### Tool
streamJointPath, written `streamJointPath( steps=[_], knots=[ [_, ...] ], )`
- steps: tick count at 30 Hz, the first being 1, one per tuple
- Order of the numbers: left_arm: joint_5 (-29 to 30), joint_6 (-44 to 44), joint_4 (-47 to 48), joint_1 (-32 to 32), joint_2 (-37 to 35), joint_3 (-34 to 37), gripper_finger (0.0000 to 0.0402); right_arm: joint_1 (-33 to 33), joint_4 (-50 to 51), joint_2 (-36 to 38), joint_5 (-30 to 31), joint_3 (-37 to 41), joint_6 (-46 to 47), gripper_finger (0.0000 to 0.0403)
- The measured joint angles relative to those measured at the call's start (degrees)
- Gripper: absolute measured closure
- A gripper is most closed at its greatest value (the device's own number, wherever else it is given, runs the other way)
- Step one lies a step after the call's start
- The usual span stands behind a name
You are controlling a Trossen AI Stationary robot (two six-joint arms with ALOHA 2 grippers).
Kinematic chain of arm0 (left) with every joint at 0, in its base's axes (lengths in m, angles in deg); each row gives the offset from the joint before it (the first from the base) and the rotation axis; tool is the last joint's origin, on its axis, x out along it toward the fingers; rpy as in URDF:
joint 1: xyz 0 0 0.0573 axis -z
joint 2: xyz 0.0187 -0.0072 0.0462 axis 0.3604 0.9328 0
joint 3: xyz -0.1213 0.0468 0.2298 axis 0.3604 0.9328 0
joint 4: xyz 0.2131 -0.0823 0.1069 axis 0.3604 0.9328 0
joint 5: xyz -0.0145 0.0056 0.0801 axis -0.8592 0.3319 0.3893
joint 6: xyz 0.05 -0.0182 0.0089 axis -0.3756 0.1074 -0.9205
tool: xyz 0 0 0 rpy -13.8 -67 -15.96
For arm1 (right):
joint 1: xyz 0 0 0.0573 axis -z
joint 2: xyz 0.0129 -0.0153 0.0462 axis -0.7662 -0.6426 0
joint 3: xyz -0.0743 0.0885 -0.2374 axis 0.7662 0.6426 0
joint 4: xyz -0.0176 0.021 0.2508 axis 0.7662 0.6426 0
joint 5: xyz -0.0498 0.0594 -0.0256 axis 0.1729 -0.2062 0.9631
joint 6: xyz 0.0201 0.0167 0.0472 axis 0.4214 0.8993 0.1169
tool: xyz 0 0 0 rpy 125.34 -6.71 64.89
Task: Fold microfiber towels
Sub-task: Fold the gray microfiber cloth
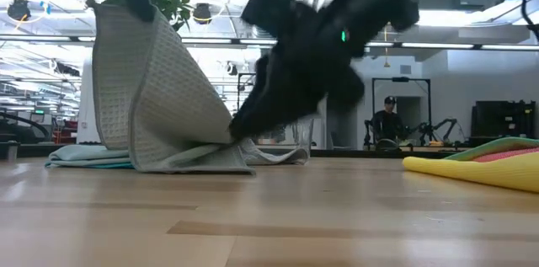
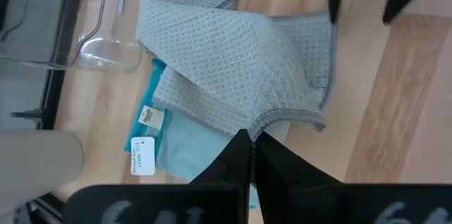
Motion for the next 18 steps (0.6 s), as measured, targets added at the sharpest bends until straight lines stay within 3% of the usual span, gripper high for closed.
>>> streamJointPath(
  steps=[4,9,18],
  knots=[
    [0.0,0.0,0.0,0.0,0.0,0.0,0.0401,1.0,-3.1,-4.6,0.4,-0.4,-0.7,0.0163],
    [0.0,-0.2,0.3,0.0,0.0,0.0,0.0401,2.9,-2.6,-5.5,1.2,0.1,5.0,0.0178],
    [-0.3,-0.2,0.4,0.0,0.0,0.0,0.0401,4.5,1.8,-5.5,0.2,0.5,9.8,0.0317]
  ],
)
